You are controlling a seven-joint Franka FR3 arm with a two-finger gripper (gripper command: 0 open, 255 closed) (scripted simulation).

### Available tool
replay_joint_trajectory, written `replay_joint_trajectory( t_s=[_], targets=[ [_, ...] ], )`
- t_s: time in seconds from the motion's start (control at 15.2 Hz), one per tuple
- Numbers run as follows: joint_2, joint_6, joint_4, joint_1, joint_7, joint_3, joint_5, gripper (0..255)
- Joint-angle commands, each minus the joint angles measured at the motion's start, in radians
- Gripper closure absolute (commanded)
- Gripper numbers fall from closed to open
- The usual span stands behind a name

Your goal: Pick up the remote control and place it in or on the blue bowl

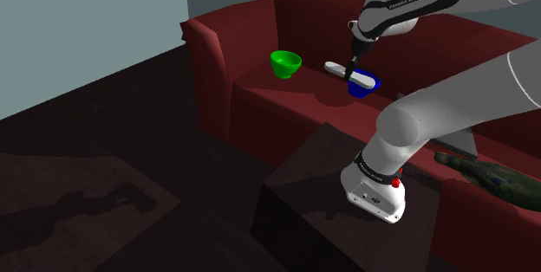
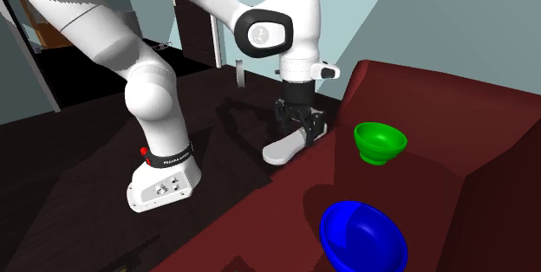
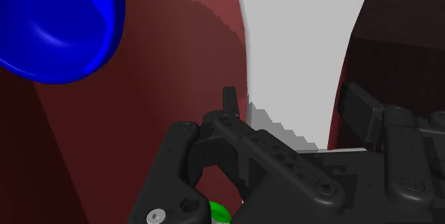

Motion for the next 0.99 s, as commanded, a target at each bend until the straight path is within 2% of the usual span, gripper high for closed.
replay_joint_trajectory(
  t_s=[0.0,0.26,0.53,0.73,0.92],
  targets=[
    [0.05,0.009,0.053,-0.002,-0.059,-0.047,0.004,255],
    [0.158,0.033,0.156,0.009,-0.18,-0.145,0.037,255],
    [0.283,0.053,0.272,0.034,-0.32,-0.244,0.115,255],
    [0.394,0.061,0.368,0.054,-0.445,-0.317,0.214,255],
    [0.526,0.056,0.474,0.055,-0.59,-0.372,0.352,255]
  ],
)
